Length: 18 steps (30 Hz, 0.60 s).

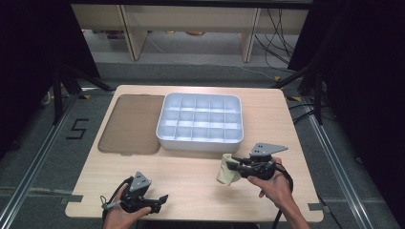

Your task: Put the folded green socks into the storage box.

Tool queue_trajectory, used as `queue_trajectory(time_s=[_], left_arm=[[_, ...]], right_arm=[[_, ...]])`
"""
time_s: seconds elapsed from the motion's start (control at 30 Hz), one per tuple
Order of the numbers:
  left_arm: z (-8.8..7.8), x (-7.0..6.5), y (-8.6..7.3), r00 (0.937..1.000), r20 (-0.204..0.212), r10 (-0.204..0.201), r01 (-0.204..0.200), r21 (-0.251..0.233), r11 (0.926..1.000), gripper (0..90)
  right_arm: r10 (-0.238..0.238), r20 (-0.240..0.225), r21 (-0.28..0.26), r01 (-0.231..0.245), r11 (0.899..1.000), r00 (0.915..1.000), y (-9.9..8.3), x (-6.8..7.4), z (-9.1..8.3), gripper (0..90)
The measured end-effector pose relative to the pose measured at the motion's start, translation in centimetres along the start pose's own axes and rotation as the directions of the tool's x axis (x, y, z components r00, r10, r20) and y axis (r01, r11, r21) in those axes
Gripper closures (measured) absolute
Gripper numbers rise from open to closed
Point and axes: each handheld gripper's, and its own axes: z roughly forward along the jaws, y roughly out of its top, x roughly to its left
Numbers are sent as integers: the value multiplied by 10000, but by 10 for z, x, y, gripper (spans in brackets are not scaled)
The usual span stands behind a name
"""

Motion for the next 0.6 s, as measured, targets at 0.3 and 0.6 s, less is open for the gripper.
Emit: queue_trajectory(time_s=[0.3, 0.6], left_arm=[[0, 0, 0, 10000, 12, -55, 55, 133, 9999, 178], [0, 1, 0, 9999, -26, 124, -124, 174, 9998, 181]], right_arm=[[-310, 418, -169, 317, 9994, 9986, 8, -8, -7, 745], [-153, 478, -173, 162, 9997, 9987, 11, -9, -8, 745]])
